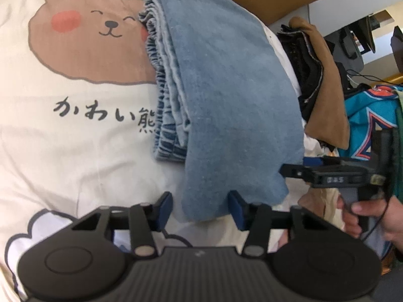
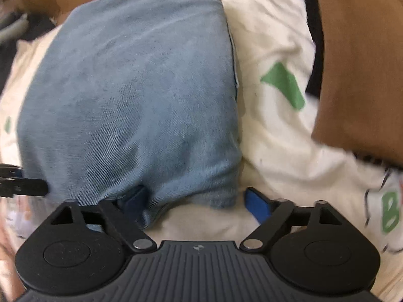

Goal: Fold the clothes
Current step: 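Open the right tool and release the folded jeans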

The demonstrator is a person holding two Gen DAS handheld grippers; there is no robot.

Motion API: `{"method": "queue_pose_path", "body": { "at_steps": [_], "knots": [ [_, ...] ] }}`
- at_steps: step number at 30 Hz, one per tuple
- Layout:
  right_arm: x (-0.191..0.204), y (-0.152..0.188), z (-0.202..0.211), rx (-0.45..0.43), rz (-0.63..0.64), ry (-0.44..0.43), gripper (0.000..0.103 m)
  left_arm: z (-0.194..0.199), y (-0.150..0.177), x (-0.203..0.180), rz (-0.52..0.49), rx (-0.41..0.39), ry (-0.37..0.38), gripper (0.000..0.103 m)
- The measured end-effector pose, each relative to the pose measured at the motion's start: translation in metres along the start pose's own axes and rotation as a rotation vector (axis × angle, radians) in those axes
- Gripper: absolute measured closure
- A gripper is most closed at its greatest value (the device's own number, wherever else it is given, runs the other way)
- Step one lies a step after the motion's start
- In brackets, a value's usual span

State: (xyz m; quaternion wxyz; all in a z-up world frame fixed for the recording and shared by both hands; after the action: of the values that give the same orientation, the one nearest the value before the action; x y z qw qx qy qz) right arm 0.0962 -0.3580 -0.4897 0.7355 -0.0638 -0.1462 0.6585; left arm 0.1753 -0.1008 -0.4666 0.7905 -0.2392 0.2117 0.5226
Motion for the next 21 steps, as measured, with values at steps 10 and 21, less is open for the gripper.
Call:
{"method": "queue_pose_path", "body": {
  "at_steps": [10, 21],
  "knots": [
    [-0.009, 0.008, 0.027, 0.029, -0.046, -0.099, 0.010, 0.013, 0.004, 0.002, 0.033, 0.003, 0.075, 0.075],
    [0.008, 0.020, 0.018, 0.057, 0.009, -0.116, 0.012, 0.014, 0.003, 0.001, 0.020, 0.009, 0.077, 0.078]
  ]
}}
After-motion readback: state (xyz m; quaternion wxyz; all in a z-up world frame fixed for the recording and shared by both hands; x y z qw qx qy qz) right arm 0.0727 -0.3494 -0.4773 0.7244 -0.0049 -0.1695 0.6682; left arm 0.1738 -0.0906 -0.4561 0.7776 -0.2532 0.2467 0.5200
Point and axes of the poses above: each gripper's, at about its wrist camera, not at the fingertips, and z roughly against the way its jaws point, x to its left, y to its underside, the point moved 8 cm from there along -z, roughly the way its jaws point, and after that the axes turned 6 degrees about z, right-handed, at the moved point
